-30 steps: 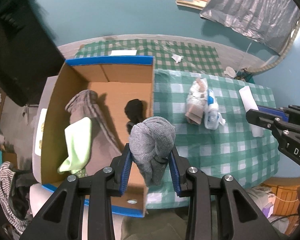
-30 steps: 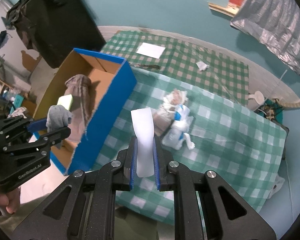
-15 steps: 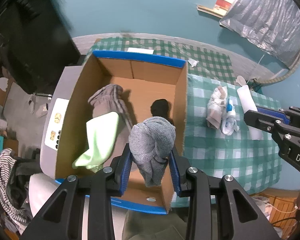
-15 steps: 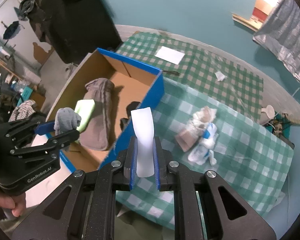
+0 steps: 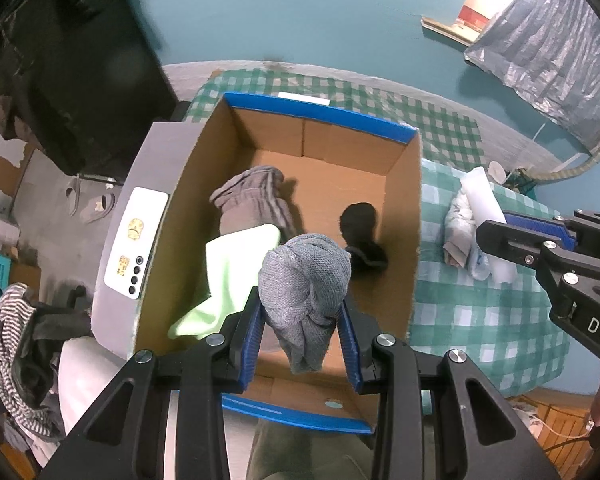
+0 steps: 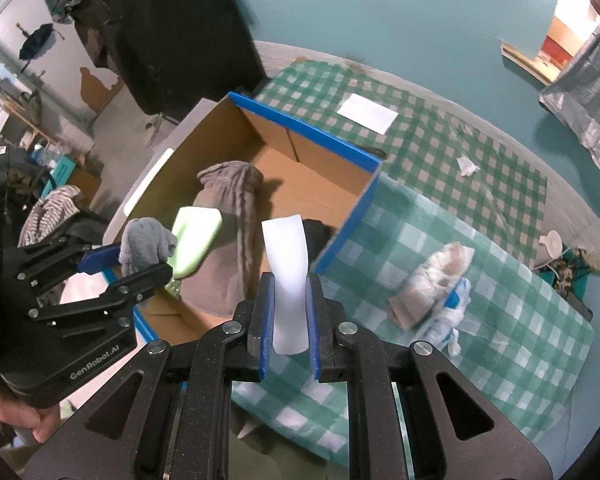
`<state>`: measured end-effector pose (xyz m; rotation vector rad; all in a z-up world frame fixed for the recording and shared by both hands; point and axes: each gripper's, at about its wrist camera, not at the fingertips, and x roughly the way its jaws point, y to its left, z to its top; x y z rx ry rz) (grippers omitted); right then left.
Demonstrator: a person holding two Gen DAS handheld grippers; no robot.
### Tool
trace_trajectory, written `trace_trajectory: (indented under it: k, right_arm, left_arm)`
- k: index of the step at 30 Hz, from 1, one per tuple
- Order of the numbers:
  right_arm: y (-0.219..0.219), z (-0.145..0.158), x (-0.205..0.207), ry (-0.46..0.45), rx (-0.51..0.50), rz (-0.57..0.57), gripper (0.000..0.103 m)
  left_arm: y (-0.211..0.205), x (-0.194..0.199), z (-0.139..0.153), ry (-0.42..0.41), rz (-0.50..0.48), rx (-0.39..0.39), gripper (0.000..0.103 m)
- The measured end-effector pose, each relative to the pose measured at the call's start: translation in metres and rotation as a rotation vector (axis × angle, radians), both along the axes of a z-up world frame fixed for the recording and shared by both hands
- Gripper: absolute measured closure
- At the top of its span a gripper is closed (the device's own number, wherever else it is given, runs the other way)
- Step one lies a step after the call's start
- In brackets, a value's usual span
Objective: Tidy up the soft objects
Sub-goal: 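Carry the grey sock into the box with the left gripper while the right carries the tube, then release the grey sock in the box with the left gripper while the right releases the tube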
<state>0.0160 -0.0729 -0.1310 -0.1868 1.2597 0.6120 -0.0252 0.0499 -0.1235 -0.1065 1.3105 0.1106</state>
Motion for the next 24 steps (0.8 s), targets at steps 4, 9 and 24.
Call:
trace_trajectory:
  k: [4, 9, 24]
  right_arm:
    - [0.015, -0.003, 0.002, 0.008, 0.003, 0.012, 0.090]
    - [0.034, -0.008, 0.005, 0.017, 0.004, 0.027, 0.090]
    - [0.066, -0.022, 0.008, 0.051, -0.012, 0.035, 0.090]
  left_arm:
    - [0.011, 0.000, -0.004, 0.009, 0.012, -0.003, 0.068]
    - [0.024, 0.001, -0.008, 0.012, 0.021, -0.001, 0.068]
    - [0.048, 0.002, -0.021, 0.033, 0.023, 0.001, 0.068]
